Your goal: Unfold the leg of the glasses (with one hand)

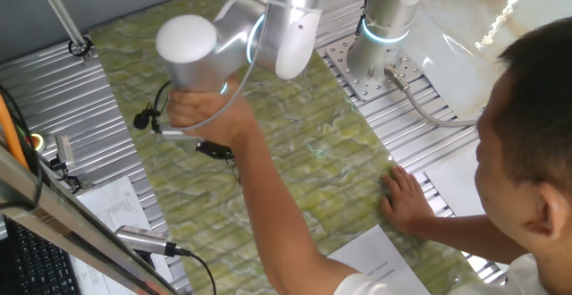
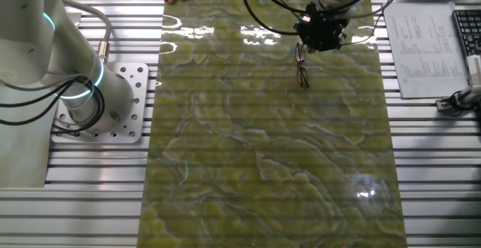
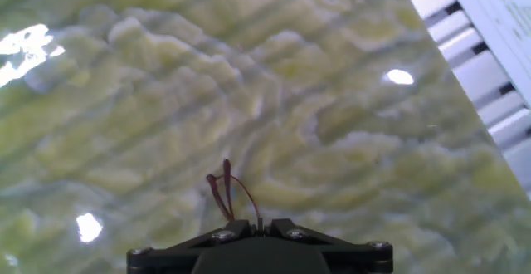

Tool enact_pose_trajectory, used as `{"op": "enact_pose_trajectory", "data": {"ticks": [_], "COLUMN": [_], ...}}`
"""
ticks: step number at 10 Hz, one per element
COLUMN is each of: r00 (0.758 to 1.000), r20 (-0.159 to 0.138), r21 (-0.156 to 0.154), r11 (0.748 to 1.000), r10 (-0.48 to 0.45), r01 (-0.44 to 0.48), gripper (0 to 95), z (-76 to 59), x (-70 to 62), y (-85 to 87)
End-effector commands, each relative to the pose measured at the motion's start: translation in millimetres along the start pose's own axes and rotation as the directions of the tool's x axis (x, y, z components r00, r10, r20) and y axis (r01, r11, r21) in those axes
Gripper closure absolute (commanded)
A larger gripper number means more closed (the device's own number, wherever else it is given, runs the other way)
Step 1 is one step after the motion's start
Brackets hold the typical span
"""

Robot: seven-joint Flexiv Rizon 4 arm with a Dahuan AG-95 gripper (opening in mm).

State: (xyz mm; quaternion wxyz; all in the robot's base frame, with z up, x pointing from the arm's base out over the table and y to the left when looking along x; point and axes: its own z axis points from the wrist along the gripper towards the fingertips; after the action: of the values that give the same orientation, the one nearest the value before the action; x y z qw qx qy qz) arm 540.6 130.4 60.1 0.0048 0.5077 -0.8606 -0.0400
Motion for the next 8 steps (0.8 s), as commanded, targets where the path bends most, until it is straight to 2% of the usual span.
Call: {"op": "enact_pose_trajectory", "data": {"ticks": [1, 3, 8], "r00": [1.0, 0.997, 0.996], "r20": [-0.017, -0.071, -0.068], "r21": [0.013, 0.03, 0.028], "r11": [1.0, 0.999, 0.998], "r10": [0.016, -0.03, -0.052], "r01": [-0.016, 0.032, 0.054], "gripper": [95.0, 95.0, 95.0], "z": [3.5, 8.7, 19.0], "x": [-4.8, -8.5, -10.5], "y": [2.9, 7.7, 11.9]}}
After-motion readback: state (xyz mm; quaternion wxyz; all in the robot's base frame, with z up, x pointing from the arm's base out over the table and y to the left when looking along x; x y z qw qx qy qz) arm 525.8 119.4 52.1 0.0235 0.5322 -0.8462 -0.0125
